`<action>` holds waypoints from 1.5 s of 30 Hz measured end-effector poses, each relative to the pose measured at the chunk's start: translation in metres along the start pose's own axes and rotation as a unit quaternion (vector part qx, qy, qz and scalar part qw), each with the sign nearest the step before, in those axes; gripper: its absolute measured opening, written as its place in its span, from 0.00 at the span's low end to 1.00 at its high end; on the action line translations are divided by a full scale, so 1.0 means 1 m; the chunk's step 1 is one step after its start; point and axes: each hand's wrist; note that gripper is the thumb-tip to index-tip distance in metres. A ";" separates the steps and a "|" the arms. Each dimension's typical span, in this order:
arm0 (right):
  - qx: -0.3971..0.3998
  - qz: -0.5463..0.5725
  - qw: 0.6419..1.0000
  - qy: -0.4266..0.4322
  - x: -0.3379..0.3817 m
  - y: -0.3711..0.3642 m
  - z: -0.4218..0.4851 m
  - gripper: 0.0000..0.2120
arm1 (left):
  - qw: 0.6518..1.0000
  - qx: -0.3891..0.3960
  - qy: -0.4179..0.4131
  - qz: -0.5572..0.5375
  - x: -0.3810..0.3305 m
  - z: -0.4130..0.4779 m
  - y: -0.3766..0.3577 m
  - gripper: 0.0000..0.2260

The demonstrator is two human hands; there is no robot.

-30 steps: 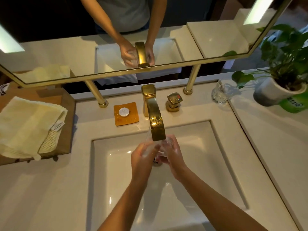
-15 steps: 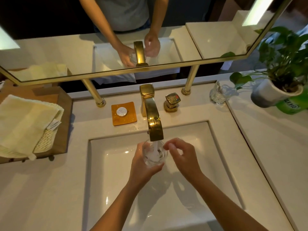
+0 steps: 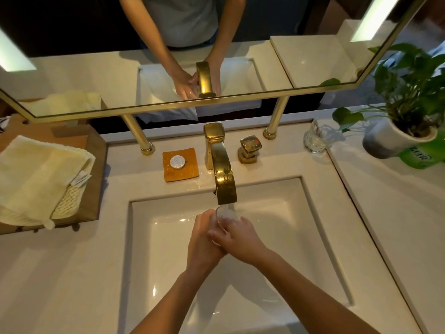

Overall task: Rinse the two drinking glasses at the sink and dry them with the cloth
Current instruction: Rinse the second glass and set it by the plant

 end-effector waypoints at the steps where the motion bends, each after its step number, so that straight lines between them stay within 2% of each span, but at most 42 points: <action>1: 0.025 0.027 0.999 -0.009 0.002 -0.003 0.001 0.18 | 1.000 -0.006 0.004 -0.005 0.000 0.000 0.001 0.24; 2: 0.031 0.038 0.999 -0.001 0.003 -0.006 0.001 0.17 | 1.000 -0.007 0.013 -0.009 0.001 0.000 0.003 0.22; 4: -0.007 0.011 1.000 0.026 0.002 -0.009 0.002 0.15 | 0.999 0.016 0.038 -0.006 0.002 0.001 0.006 0.24; 6: -0.052 -0.031 0.998 0.022 -0.005 -0.010 0.005 0.16 | 0.997 0.052 0.063 -0.003 0.003 0.002 0.005 0.26; 8: -0.074 -0.017 0.997 0.009 -0.006 -0.010 0.007 0.16 | 0.996 0.055 0.069 0.008 0.001 0.003 0.002 0.24; 10: -0.049 0.013 0.999 0.001 -0.003 -0.009 0.010 0.16 | 0.996 0.038 0.076 -0.004 -0.002 0.003 0.001 0.21; 12: 0.011 0.042 0.999 -0.012 -0.003 -0.006 0.013 0.15 | 0.996 0.033 0.082 -0.017 -0.004 0.004 0.004 0.22; 15: 0.062 0.125 0.990 -0.012 -0.013 -0.005 0.015 0.14 | 0.995 0.079 0.060 0.009 -0.003 0.004 0.012 0.22; 17: 0.040 0.188 0.981 -0.020 -0.021 -0.007 0.015 0.15 | 0.989 0.140 0.049 -0.027 0.000 0.006 0.020 0.22; 19: -0.003 0.227 0.972 -0.056 -0.024 -0.005 0.016 0.13 | 0.972 0.180 0.079 -0.126 0.000 0.006 0.027 0.23; 20: -0.034 0.258 0.962 -0.080 -0.024 -0.003 0.016 0.11 | 0.953 0.186 0.126 -0.201 -0.003 0.004 0.029 0.25; 21: -0.062 0.295 0.947 -0.110 -0.022 -0.001 0.016 0.11 | 0.920 0.187 0.194 -0.283 -0.005 0.001 0.030 0.27; 23: -0.106 0.365 0.907 -0.182 -0.014 0.000 0.017 0.13 | 0.827 0.191 0.315 -0.424 -0.011 -0.004 0.027 0.28; 25: -0.100 0.418 0.871 -0.239 -0.007 -0.003 0.019 0.15 | 0.750 0.168 0.373 -0.520 -0.013 -0.004 0.022 0.26; 27: -0.068 0.475 0.837 -0.262 -0.001 -0.009 0.020 0.16 | 0.714 0.109 0.403 -0.562 -0.012 0.005 0.018 0.23; 30: -0.085 0.546 0.786 -0.276 0.006 -0.008 0.020 0.10 | 0.692 0.027 0.437 -0.573 -0.010 0.022 0.010 0.15; 32: -0.094 0.517 0.815 -0.245 0.004 -0.007 0.019 0.07 | 0.674 0.010 0.453 -0.583 -0.010 0.029 0.006 0.13; 33: -0.080 0.504 0.833 -0.213 0.003 -0.008 0.017 0.09 | 0.662 0.004 0.467 -0.586 -0.009 0.030 0.005 0.12; 36: -0.013 0.475 0.867 -0.147 0.003 -0.008 0.009 0.24 | 0.649 0.008 0.500 -0.574 -0.008 0.031 0.005 0.13; 38: -0.018 0.427 0.895 -0.127 -0.006 -0.007 0.009 0.35 | 0.619 0.042 0.506 -0.599 -0.010 0.030 0.008 0.14; 39: -0.024 0.420 0.899 -0.120 -0.011 -0.004 0.009 0.34 | 0.596 0.057 0.505 -0.622 -0.011 0.029 0.009 0.15; 41: -0.031 0.431 0.893 -0.127 -0.019 0.006 0.009 0.20 | 0.568 0.068 0.494 -0.655 -0.009 0.025 0.010 0.13; 43: -0.046 0.396 0.907 -0.133 -0.028 0.015 0.013 0.11 | 0.570 0.082 0.467 -0.671 -0.005 0.022 0.009 0.12; 45: -0.073 0.278 0.953 -0.097 -0.038 0.025 0.023 0.09 | 0.588 0.090 0.451 -0.666 -0.004 0.020 0.005 0.13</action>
Point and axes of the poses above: each hand's wrist, its own z-axis towards the middle knuckle, its own y-axis out of the back of the hand, x = y × z, and after that the axes turned 8 degrees about -z, right-handed
